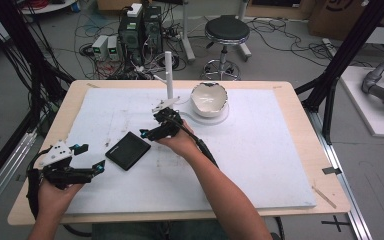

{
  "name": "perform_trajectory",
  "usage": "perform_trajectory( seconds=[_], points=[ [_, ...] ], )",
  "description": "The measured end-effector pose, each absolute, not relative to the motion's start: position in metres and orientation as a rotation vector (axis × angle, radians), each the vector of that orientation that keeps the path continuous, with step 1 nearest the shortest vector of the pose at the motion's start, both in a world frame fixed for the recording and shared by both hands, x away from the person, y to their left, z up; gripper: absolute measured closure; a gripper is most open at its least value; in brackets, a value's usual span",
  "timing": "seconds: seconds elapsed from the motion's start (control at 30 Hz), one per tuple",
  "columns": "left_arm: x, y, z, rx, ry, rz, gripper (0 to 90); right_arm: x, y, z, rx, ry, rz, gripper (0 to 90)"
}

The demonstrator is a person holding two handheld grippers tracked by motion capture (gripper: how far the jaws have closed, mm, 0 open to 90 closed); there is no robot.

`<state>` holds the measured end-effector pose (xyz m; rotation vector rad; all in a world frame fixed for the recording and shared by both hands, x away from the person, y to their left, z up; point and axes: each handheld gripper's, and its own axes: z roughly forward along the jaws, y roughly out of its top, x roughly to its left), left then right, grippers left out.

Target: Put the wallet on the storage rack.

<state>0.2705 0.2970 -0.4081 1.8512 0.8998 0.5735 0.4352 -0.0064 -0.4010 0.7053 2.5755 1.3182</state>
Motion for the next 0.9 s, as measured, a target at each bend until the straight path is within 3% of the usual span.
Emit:
perform_trajectory(
  seconds=[0.4,0.43,0.53,0.57,0.6,0.7,0.8,0.9],
  points=[
    [0.271,0.297,-0.409,1.857,0.900,0.576,15.5,0.439,0.027,-0.434,0.739,2.723,1.193,18.7],
    [0.271,0.296,-0.409,1.858,0.900,0.575,15.5,0.439,0.032,-0.439,0.722,2.741,1.151,25.6],
    [0.271,0.297,-0.409,1.860,0.898,0.577,15.5,0.438,0.034,-0.443,0.724,2.768,1.137,29.6],
    [0.271,0.297,-0.409,1.860,0.898,0.577,15.5,0.440,0.032,-0.443,0.719,2.815,1.176,45.6],
    [0.271,0.297,-0.409,1.860,0.899,0.578,15.5,0.440,0.032,-0.443,0.719,2.815,1.176,45.6],
    [0.271,0.297,-0.409,1.863,0.899,0.578,15.5,0.438,0.029,-0.445,0.722,2.853,1.238,61.9],
    [0.270,0.296,-0.408,1.858,0.899,0.576,15.5,0.438,0.029,-0.444,0.737,2.859,1.242,67.8],
    [0.269,0.295,-0.407,1.863,0.890,0.581,15.5,0.437,0.028,-0.441,0.768,2.842,1.234,80.7]
  ],
)
